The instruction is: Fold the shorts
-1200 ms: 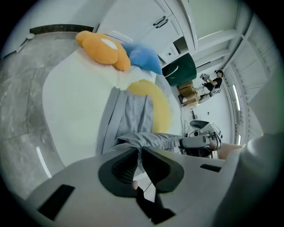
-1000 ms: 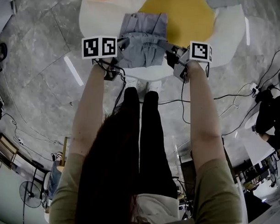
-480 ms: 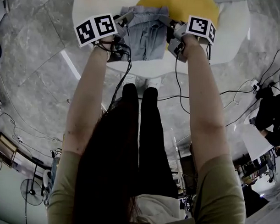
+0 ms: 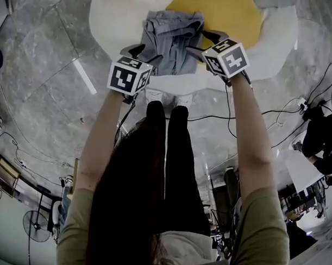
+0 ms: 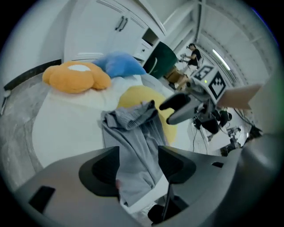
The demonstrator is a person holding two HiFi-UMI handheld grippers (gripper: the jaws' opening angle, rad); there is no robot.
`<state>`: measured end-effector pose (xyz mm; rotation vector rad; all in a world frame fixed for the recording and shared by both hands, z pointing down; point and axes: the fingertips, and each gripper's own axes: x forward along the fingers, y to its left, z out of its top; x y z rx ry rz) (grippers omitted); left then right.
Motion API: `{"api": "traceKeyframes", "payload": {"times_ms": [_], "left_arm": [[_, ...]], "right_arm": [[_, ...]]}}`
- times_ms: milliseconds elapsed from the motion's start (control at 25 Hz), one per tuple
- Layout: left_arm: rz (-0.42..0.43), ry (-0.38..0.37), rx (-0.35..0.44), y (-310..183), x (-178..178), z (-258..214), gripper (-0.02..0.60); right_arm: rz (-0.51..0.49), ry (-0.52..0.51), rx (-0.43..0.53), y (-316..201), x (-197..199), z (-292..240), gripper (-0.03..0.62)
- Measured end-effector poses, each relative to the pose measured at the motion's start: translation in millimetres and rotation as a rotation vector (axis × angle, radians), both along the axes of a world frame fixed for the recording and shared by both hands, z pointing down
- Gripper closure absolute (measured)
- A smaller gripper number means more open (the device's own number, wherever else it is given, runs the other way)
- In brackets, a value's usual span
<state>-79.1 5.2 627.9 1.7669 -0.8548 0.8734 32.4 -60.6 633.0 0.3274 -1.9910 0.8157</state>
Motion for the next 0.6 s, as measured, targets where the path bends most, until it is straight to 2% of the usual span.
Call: {"api": "traceKeyframes", "payload": {"times_ms": [80, 160, 200, 280, 320, 400, 520, 600], "left_arm": [[0.086, -0.025, -0.005, 28.7, 15.5, 1.5, 0.308], [0.138, -0.026, -0.015, 55.8, 33.5, 1.9, 0.308], [0.156, -0.021, -0.022, 68.6, 42.4, 2.7, 0.308], [0.181, -0.009, -0.040, 91.1, 56.9, 4.3, 0.308], [0.182, 0.001, -0.050, 99.8, 62.4, 4.1, 0.308], [0.165, 0.025, -0.076, 112.9, 70.0, 2.5, 0.308], [0.142, 0.038, -0.105, 123.6, 70.8, 2.4, 0.308], [0.125, 0.027, -0.112, 125.2, 66.0, 5.4, 0.308]], "right_arm": [[-0.134, 0.039, 0.083, 3.3, -11.5, 4.8, 0.267], [-0.241, 0.099, 0.152, 1.9, -18.4, 12.7, 0.274], [-0.293, 0.134, 0.178, 0.3, -18.9, 18.0, 0.299], [-0.369, 0.187, 0.209, -5.7, -18.1, 26.4, 0.434], [-0.376, 0.192, 0.208, -10.9, -19.1, 27.0, 0.467], [-0.320, 0.159, 0.183, -27.4, -26.4, 20.5, 0.479], [-0.143, 0.092, 0.136, -64.9, -39.0, 9.1, 0.482], [-0.008, 0.083, 0.109, -90.8, -41.1, 7.5, 0.481]]}}
